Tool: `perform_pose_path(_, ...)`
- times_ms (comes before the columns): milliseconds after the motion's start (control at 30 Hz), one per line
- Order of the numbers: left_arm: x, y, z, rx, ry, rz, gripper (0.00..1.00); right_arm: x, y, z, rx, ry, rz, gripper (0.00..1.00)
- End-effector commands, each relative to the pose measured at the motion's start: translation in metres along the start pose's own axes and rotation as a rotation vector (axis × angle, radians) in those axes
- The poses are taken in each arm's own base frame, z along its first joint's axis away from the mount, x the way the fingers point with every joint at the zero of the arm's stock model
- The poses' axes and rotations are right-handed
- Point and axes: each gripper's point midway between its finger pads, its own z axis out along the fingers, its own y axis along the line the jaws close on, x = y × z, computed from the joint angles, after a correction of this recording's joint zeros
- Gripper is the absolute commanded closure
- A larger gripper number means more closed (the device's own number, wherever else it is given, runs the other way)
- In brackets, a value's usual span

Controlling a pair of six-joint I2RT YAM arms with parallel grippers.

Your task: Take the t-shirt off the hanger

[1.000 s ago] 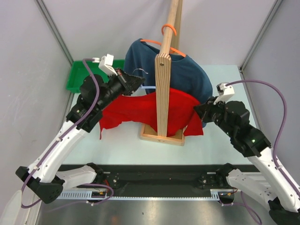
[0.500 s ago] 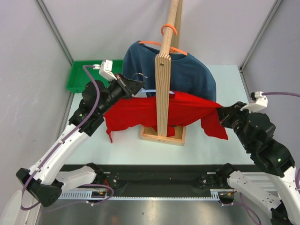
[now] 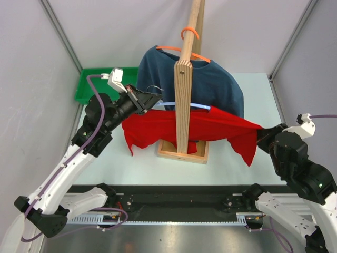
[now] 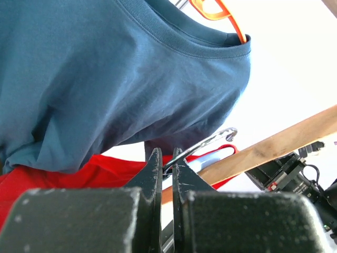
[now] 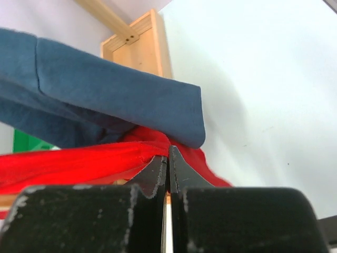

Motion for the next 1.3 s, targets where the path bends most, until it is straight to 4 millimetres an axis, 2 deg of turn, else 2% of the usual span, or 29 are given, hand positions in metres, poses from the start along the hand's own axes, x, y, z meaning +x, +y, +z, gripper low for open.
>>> perform_pose_path(0,-0.044,-0.003,-0.026,-0.024,-0.146,0.101,1.00,-0.041,-0.063,-0.013,0.309,-0.218,0.007,1.00)
perform_pose_path(200,-0.059,-0.009,-0.039,-0.026,-0.191,0.109,1.00,-0.040,-0.083,-0.021,0.366,-0.244,0.030,1.00)
perform_pose_path(300,-0.065,-0.004,-0.042,-0.052,-0.222,0.101,1.00,-0.042,-0.091,-0.028,0.361,-0.275,0.132,1.00)
perform_pose_path(367,-0.068,-0.001,-0.042,-0.067,-0.240,0.098,1.00,-0.035,-0.090,-0.029,0.321,-0.260,0.201,1.00)
perform_pose_path(433,-0.070,0.005,-0.042,-0.101,-0.253,0.088,1.00,-0.028,-0.092,-0.031,0.288,-0.250,0.292,1.00)
perform_pose_path(467,-0.069,0.007,-0.040,-0.107,-0.253,0.084,1.00,-0.022,-0.088,-0.026,0.260,-0.242,0.304,1.00)
perform_pose_path(567,-0.068,0.012,-0.031,-0.113,-0.248,0.068,1.00,-0.013,-0.095,-0.026,0.234,-0.240,0.406,1.00)
perform_pose_path(600,-0.069,0.019,-0.028,-0.139,-0.261,0.046,1.00,-0.013,-0.101,-0.030,0.214,-0.255,0.466,1.00)
perform_pose_path(633,-0.068,0.021,-0.026,-0.141,-0.258,0.036,1.00,-0.015,-0.099,-0.031,0.178,-0.261,0.513,1.00)
perform_pose_path(700,-0.072,0.024,-0.022,-0.139,-0.266,0.018,1.00,-0.017,-0.099,-0.031,0.149,-0.260,0.521,1.00)
perform_pose_path(733,-0.074,0.024,-0.021,-0.137,-0.274,0.011,1.00,-0.013,-0.108,-0.032,0.184,-0.252,0.489,1.00)
perform_pose_path(767,-0.078,0.027,-0.020,-0.145,-0.284,0.006,1.00,-0.012,-0.110,-0.032,0.192,-0.251,0.527,1.00)
perform_pose_path(833,-0.079,0.025,-0.017,-0.122,-0.277,-0.025,1.00,-0.007,-0.116,-0.029,0.212,-0.250,0.485,1.00)
perform_pose_path(1000,-0.092,0.033,-0.013,-0.092,-0.283,-0.086,1.00,-0.001,-0.122,-0.025,0.202,-0.258,0.492,1.00)
perform_pose_path(1167,-0.093,0.045,-0.008,-0.089,-0.259,-0.112,1.00,-0.009,-0.123,-0.029,0.192,-0.278,0.484,1.00)
perform_pose_path(1267,-0.099,0.047,-0.008,-0.098,-0.267,-0.083,1.00,-0.018,-0.121,-0.031,0.199,-0.290,0.418,1.00)
